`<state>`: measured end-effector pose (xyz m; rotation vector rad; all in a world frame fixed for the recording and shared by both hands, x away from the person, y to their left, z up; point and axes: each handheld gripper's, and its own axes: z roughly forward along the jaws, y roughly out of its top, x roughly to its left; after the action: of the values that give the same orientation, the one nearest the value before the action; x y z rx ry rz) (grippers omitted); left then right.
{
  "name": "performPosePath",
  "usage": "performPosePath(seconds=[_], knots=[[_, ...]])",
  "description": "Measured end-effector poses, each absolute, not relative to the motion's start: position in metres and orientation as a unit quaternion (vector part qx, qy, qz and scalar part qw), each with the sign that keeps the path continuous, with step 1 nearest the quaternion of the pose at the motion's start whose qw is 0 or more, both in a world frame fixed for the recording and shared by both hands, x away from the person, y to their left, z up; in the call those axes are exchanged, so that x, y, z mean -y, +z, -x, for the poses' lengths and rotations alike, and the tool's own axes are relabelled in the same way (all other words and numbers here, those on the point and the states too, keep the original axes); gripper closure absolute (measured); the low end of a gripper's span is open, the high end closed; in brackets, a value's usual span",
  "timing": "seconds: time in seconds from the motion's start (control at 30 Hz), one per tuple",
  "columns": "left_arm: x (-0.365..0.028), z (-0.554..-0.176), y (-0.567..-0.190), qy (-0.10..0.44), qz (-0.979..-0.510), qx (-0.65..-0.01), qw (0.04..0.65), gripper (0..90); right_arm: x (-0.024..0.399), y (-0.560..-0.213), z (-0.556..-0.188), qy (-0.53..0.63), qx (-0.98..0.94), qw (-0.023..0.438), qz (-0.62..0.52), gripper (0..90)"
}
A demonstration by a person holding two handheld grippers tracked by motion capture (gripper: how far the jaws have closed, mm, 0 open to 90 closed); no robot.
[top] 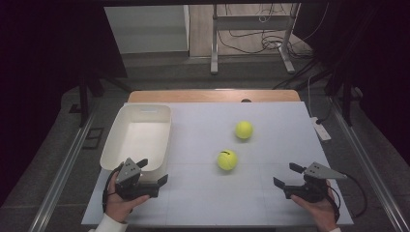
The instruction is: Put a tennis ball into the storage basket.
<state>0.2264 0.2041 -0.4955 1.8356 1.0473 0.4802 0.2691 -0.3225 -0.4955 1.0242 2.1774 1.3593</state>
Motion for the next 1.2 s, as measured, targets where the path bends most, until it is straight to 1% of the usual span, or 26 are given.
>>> performPosePath(seconds=[1.2], knots=[[-0.2007,-0.2234,-0.4889,0.182,-0.745,-0.444,0.464,7.2,0.3229,-0.4984,-0.2719,0.481,-0.774,0.186,-0.367,13.7]])
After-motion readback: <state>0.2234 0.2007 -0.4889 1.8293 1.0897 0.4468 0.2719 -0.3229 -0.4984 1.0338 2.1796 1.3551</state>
